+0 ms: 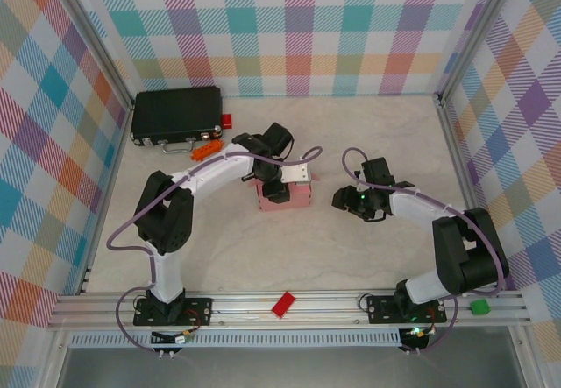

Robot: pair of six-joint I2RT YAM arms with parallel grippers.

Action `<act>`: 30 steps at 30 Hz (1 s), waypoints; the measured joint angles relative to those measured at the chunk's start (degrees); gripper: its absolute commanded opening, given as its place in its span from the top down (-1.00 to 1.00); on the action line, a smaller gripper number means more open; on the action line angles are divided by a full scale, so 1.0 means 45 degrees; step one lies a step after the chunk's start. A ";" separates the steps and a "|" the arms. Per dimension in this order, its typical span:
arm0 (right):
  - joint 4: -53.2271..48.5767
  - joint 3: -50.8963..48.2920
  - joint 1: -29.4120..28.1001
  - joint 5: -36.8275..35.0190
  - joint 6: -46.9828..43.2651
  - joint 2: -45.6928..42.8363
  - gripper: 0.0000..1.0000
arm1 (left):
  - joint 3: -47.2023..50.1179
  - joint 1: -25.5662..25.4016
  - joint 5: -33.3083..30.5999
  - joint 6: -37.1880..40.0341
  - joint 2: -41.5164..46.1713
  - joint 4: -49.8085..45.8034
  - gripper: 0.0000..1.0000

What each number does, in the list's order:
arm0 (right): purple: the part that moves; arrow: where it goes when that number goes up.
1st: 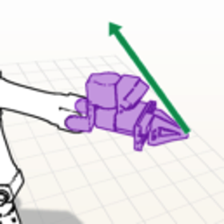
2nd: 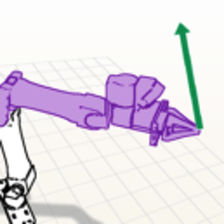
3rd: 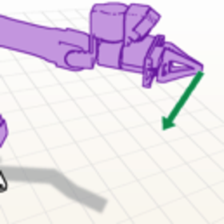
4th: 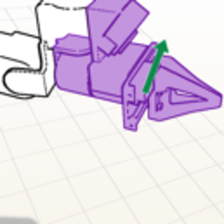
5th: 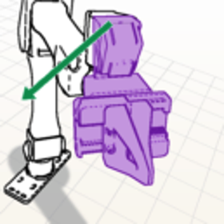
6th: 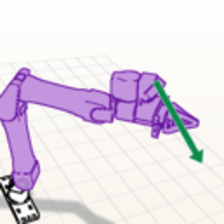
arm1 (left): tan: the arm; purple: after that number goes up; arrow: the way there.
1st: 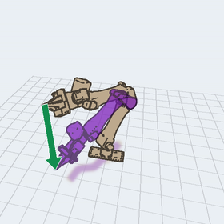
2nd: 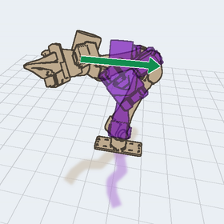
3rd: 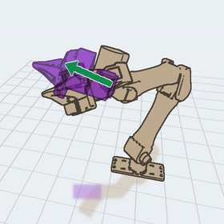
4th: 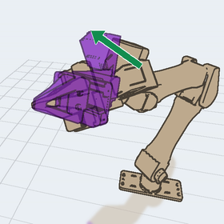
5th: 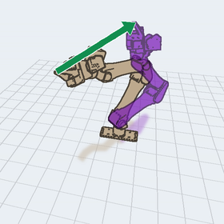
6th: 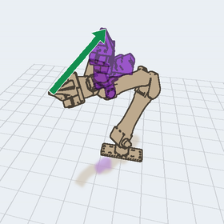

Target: Fold the paper box

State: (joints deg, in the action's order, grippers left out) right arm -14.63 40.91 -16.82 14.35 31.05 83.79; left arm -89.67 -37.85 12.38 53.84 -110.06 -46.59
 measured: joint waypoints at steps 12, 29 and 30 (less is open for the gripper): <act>0.0000 -0.0063 0.0000 0.0000 0.0000 0.0000 -0.09 | -0.0549 -0.0005 -0.0233 0.0539 -0.0335 -0.0325 -0.63; 0.0000 -0.0160 0.0000 0.0000 -0.0053 0.0005 -0.09 | -0.0894 -0.0005 -0.0238 0.0510 0.0442 -0.0685 -0.88; -0.0029 -0.0151 0.0000 0.0000 -0.0068 0.0005 -0.09 | -0.0894 -0.0005 -0.0248 0.0418 0.0714 -0.0675 -0.88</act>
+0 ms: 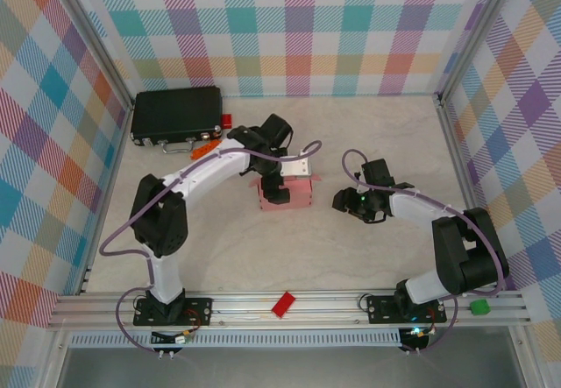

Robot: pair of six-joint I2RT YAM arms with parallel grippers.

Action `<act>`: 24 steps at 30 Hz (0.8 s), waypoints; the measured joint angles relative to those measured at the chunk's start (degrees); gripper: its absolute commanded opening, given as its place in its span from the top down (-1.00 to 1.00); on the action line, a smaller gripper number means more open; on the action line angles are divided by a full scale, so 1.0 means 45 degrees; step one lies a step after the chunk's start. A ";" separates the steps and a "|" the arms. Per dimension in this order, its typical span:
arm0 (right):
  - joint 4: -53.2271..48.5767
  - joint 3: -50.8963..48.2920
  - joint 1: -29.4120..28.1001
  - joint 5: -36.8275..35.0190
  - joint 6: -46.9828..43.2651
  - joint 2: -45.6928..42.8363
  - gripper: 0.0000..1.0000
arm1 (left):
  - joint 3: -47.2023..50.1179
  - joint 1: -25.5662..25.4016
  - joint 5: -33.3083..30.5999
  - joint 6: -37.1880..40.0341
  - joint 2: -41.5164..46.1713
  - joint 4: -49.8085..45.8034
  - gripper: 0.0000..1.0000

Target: Fold the paper box

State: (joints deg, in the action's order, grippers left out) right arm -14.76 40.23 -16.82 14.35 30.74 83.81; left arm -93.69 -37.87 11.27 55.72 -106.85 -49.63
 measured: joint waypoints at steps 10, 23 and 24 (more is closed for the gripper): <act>-0.1336 0.1345 0.0000 -0.0253 -0.0962 -0.0233 -0.10 | 0.1069 0.0117 -0.0699 -0.1962 0.3021 0.1239 -0.93; -0.3327 0.4532 0.0073 -0.0457 -0.3274 -0.0238 -0.13 | 0.3837 0.2074 -0.2584 -0.8301 0.5999 0.2895 -0.90; -0.3492 0.4750 0.0083 -0.0398 -0.3458 -0.0238 -0.13 | 0.4085 0.2229 -0.2579 -0.8670 0.6217 0.2905 -0.90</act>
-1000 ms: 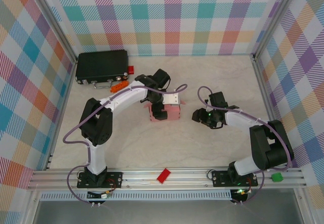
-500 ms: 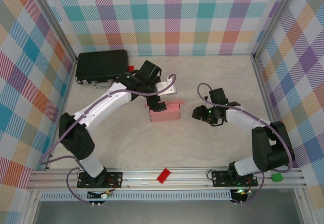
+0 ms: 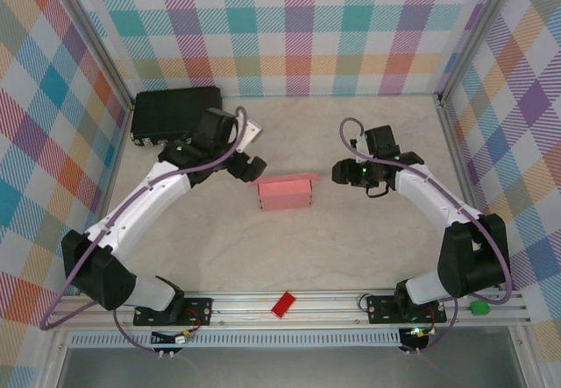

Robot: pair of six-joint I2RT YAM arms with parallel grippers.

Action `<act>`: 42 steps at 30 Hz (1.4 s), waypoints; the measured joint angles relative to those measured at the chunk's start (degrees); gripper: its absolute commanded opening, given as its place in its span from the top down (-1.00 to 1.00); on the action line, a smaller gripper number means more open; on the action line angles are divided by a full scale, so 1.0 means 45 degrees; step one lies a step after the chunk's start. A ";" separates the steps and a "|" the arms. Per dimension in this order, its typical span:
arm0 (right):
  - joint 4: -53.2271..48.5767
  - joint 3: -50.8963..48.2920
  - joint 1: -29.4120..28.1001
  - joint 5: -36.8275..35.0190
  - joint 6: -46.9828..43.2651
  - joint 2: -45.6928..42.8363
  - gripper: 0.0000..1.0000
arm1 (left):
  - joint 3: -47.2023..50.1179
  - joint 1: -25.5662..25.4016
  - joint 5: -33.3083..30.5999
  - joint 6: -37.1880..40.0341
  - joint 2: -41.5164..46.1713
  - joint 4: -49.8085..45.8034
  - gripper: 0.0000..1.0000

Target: Fold the paper box

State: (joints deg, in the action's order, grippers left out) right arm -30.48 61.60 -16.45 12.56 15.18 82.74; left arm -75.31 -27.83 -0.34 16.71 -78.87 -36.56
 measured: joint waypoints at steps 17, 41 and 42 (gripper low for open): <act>-0.1268 0.1200 -0.0015 0.2710 -0.5207 0.0209 -0.08 | 0.1792 0.0432 0.1758 -0.1622 0.0257 -0.0845 -0.44; -0.2589 0.3147 -0.0908 0.3211 -0.8937 0.2691 -0.02 | 0.1797 0.0840 0.3133 -0.1749 -0.1520 -0.0850 -0.02; -0.2637 0.3181 -0.0957 0.3177 -0.8966 0.2764 -0.01 | 0.1797 0.0840 0.3177 -0.1729 -0.1549 -0.0850 -0.01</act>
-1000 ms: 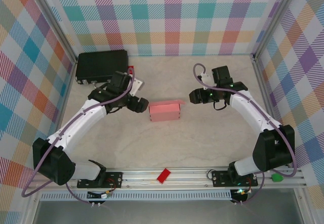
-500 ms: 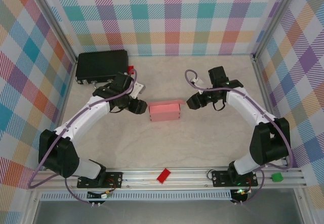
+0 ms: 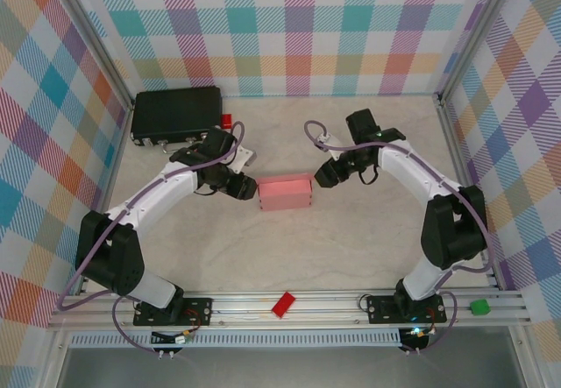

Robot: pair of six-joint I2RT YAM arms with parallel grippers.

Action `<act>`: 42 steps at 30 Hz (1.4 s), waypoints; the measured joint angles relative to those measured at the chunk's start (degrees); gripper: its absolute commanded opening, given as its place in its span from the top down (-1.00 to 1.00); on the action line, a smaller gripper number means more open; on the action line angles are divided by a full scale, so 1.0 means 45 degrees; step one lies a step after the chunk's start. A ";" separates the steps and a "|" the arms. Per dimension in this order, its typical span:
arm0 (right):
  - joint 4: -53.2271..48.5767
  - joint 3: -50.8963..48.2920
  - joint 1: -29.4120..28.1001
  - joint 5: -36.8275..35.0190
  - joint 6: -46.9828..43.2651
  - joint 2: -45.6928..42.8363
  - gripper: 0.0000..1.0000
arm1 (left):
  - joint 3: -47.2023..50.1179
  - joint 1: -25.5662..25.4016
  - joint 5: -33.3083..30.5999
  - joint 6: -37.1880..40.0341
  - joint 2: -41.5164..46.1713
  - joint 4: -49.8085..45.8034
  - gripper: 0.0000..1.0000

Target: Fold the paper box

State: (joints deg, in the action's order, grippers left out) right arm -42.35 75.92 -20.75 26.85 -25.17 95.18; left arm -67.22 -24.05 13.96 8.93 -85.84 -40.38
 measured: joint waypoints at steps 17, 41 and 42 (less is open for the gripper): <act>-0.0384 0.0539 -0.0296 -0.0340 -0.0131 0.0675 0.16 | -0.0049 0.0000 0.0952 0.0034 -0.0457 0.0287 0.11; -0.0437 0.0549 -0.0384 -0.0622 0.0087 0.0680 0.30 | -0.0078 0.0000 0.1379 -0.0034 -0.0457 0.0928 0.29; -0.0432 0.0549 -0.0384 -0.0622 0.0112 0.0680 0.32 | -0.0092 0.0000 0.1409 -0.0039 -0.0457 0.0928 0.31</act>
State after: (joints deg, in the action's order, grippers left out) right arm -44.29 78.39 -22.48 24.05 -24.67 98.24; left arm -67.64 -24.05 20.29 8.75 -87.90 -36.21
